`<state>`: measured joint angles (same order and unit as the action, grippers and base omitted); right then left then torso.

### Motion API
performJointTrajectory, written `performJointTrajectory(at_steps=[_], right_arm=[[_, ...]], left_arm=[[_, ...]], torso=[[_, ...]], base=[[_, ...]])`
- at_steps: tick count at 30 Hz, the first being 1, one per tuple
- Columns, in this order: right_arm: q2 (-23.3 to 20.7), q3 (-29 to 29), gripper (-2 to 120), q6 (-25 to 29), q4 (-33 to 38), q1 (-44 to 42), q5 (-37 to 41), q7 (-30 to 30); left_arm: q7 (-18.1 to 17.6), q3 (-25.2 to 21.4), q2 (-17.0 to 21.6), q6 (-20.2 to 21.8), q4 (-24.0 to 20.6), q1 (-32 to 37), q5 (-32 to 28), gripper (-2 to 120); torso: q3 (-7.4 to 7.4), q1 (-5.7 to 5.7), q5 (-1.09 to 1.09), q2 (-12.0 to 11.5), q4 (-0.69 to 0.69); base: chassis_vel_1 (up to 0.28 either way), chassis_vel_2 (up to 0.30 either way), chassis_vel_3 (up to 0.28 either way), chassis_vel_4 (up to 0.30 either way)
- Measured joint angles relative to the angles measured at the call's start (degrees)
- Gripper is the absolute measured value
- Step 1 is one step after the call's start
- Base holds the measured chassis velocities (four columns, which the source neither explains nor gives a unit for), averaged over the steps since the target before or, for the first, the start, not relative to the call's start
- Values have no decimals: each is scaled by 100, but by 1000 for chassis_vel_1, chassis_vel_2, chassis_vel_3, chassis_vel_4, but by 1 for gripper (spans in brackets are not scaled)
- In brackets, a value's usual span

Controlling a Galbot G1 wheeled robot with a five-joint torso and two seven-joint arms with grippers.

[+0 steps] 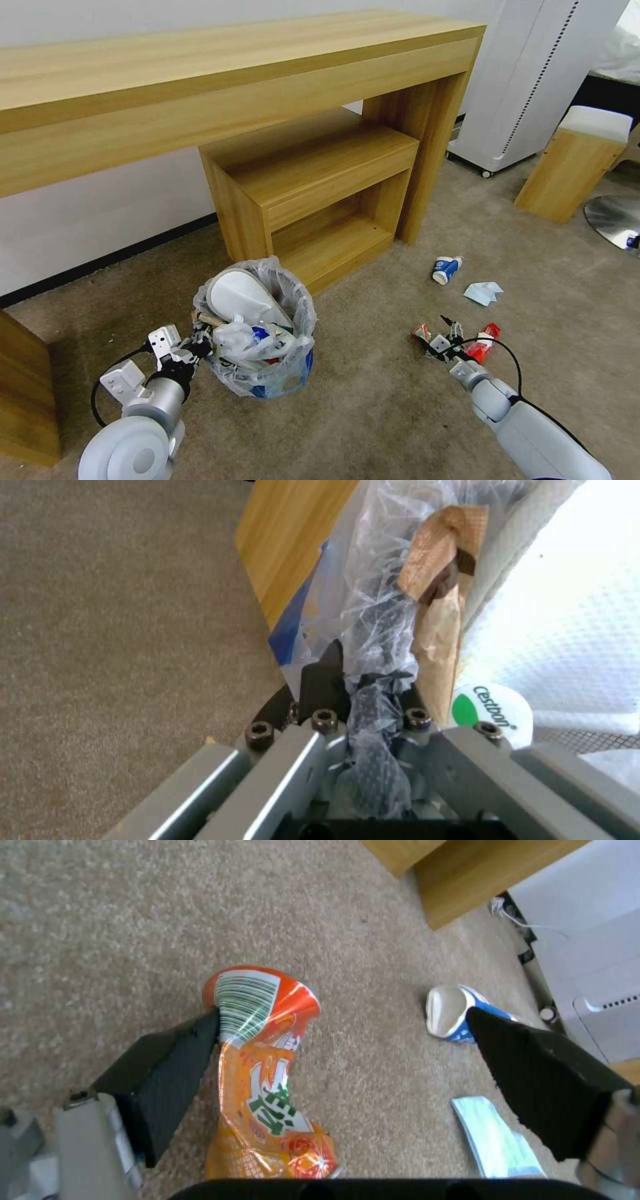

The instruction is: Pick up the trash bin and place the garbage on the floor into it.

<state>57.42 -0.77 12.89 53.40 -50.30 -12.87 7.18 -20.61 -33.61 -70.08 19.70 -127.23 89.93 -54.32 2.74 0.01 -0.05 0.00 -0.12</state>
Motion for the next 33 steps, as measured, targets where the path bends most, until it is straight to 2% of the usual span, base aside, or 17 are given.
performJointTrajectory(at_steps=[16, 33], right_arm=[[-21, -244, 92, -85, 27, -227, -38, -14], [81, -224, 92, -59, -254, -94, -222, -38]], left_arm=[[-3, -2, 22, 0, -21, -20, -28, 1], [-5, -1, -4, 0, -61, 16, -22, 1]], torso=[[0, 0, 0, 0, -1], [0, 0, 0, 0, 0]], base=[[0, 0, 0, 0], [0, 0, 0, 0]])
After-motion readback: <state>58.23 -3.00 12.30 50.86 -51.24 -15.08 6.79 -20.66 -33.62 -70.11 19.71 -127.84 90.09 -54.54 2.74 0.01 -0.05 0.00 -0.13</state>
